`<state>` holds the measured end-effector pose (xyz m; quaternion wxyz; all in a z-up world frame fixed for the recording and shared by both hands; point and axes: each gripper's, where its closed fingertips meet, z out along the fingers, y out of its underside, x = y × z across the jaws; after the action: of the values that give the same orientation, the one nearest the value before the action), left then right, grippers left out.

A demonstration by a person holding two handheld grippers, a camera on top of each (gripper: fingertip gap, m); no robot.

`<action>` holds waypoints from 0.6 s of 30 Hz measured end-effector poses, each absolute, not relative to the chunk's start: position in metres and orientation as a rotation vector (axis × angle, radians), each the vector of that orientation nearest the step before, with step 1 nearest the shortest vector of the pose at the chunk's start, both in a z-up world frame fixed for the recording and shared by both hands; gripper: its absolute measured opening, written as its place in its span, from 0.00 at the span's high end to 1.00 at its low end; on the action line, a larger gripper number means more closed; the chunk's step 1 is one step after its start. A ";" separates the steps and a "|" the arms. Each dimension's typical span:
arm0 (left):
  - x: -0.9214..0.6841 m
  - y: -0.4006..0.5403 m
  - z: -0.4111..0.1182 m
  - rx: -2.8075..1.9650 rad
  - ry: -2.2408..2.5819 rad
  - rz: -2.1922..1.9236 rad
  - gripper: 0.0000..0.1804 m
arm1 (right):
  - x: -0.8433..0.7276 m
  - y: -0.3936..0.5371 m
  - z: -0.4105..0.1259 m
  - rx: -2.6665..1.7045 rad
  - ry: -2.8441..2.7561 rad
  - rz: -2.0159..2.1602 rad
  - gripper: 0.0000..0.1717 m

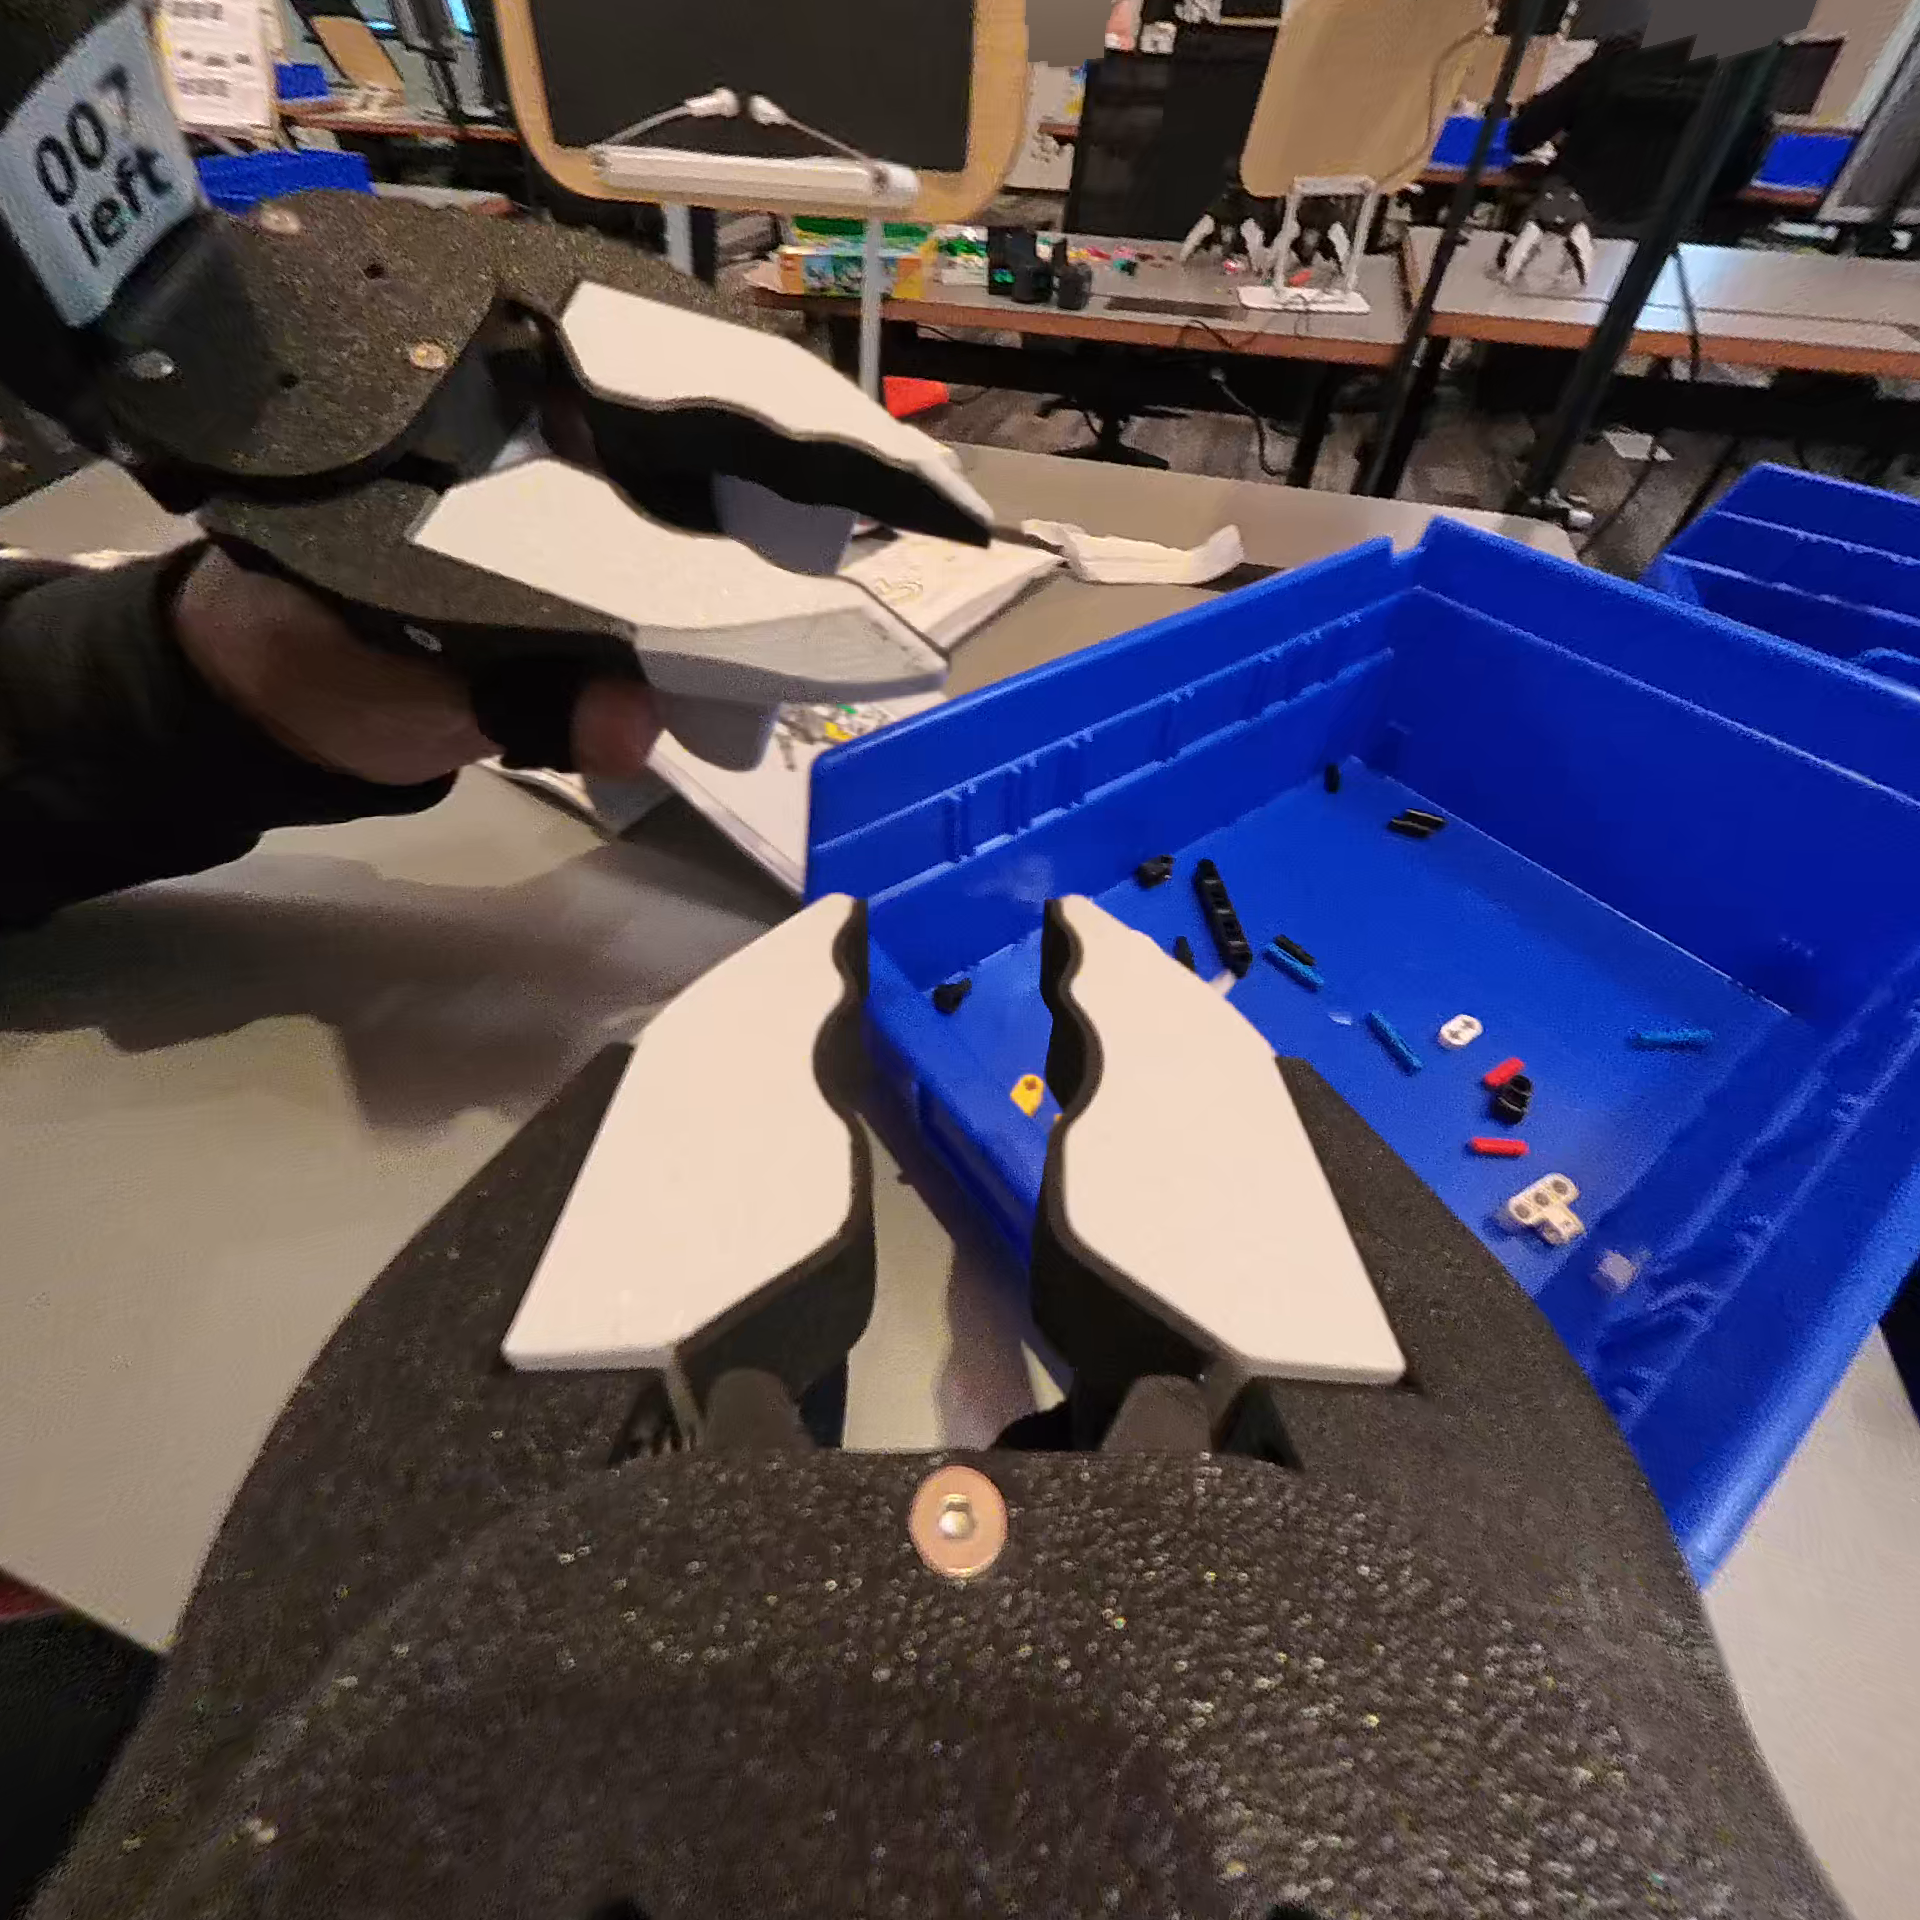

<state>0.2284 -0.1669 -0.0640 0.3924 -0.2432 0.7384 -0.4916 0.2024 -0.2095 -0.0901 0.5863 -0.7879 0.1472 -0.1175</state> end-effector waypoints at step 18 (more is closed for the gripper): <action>0.066 -0.011 -0.141 -0.892 1.718 -1.046 0.82 | 0.041 -0.044 -0.110 -1.881 -0.381 0.123 0.79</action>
<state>0.0661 -0.0108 -0.1412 0.4537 -0.3612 0.6959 -0.4236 0.0415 -0.0442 -0.1102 0.5721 -0.8022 -0.1626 0.0525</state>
